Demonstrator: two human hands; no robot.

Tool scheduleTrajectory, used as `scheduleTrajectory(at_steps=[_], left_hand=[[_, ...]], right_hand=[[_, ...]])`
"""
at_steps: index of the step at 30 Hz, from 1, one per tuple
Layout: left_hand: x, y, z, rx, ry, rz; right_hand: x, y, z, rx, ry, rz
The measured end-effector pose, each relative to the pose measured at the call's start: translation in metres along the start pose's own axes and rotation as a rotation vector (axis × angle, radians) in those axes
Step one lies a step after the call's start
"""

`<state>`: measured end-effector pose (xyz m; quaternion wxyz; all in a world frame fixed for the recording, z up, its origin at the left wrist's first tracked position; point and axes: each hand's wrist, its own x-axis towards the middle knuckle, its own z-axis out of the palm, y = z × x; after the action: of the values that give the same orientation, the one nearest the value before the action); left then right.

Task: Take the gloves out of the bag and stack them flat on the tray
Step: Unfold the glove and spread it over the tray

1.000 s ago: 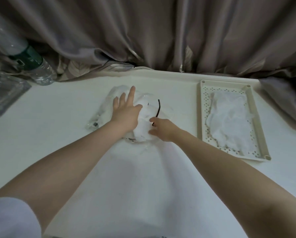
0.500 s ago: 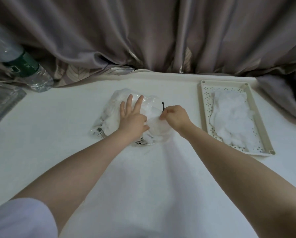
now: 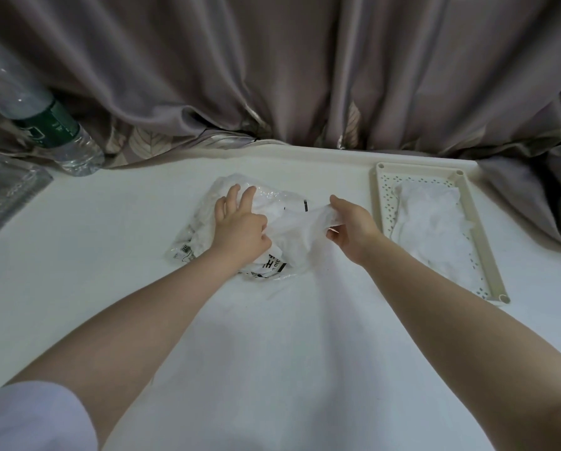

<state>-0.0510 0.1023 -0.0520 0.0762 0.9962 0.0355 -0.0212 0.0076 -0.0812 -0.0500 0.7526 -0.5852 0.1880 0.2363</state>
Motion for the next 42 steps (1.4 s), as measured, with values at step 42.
scheduleTrajectory(at_steps=[42], left_hand=[[-0.012, 0.144, -0.063, -1.317, -0.121, 0.044]], right_hand=[[-0.097, -0.103, -0.100, -1.134, -0.150, -0.543]])
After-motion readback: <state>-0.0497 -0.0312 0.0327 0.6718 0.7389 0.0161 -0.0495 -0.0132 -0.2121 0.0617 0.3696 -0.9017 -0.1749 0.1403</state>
